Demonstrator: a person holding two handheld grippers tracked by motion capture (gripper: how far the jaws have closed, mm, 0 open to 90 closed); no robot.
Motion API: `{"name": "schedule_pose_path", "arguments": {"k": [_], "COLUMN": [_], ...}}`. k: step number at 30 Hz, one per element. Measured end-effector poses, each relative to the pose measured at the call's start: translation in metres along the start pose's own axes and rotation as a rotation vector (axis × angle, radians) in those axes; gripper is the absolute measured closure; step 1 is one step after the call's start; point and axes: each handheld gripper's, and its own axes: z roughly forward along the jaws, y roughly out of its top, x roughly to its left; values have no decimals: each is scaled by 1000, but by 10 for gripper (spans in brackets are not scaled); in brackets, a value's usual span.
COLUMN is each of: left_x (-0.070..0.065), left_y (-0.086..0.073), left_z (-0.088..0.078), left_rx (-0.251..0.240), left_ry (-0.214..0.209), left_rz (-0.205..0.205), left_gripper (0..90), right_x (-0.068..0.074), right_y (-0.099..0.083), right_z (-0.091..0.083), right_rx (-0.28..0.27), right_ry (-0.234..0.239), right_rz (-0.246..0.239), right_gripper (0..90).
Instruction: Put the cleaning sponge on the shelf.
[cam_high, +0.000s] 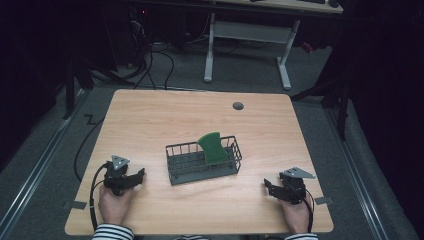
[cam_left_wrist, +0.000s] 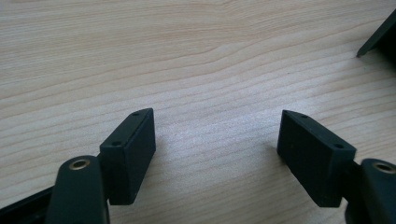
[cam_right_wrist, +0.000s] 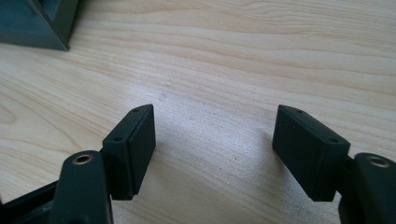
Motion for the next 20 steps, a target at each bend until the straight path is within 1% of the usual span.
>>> {"name": "schedule_pose_path", "arguments": {"k": [1,2,3,10,20], "left_x": [0,0,0,-1,-1], "left_y": [0,0,0,0,-1], "left_z": [0,0,0,0,-1], "left_rx": [0,0,0,0,1], "left_ry": [0,0,0,-1,-2], "left_rz": [0,-1,0,1,3], "left_gripper": [284,284,283,280,277], "right_x": [2,3,3,5,5], "right_y": [0,0,0,0,0], "right_z": [1,1,1,1,1], "right_rx": [4,6,8,8,11], "right_ry": [-16,-26,-23,-45,-41], "right_rz": [-20,-21,-16,-4,-4], "right_gripper": [294,292,287,265,254]}}
